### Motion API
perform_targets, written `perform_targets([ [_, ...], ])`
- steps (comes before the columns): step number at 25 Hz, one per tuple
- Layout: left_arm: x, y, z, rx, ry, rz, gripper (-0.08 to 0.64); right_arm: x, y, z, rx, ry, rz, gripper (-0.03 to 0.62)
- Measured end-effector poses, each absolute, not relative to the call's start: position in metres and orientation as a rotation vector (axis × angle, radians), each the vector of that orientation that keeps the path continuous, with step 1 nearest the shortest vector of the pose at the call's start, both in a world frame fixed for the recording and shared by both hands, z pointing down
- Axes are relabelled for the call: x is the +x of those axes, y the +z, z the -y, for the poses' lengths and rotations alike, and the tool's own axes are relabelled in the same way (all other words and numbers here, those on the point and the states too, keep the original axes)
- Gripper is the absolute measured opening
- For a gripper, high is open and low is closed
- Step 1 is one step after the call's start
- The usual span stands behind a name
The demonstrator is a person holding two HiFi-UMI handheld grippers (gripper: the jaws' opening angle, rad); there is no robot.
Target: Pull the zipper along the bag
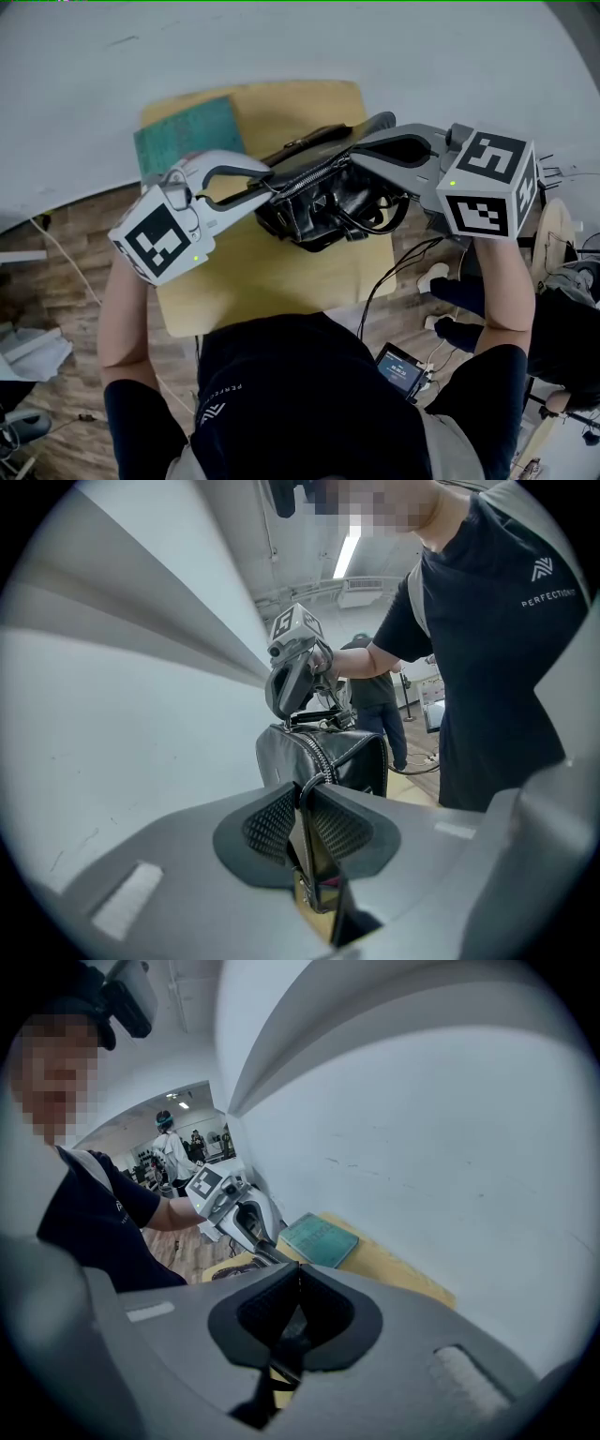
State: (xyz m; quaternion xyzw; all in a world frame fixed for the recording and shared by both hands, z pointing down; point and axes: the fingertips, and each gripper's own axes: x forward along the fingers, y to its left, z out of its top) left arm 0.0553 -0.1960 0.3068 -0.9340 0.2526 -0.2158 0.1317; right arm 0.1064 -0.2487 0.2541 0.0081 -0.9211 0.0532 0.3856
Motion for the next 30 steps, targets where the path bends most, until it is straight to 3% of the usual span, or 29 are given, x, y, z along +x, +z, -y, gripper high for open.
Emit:
perform_targets([
  [30,0.054,0.310,0.197,-2.764,-0.621,-0.765,0.078,0.166,0.249,0.320,0.393,-0.008,2.320,0.017],
])
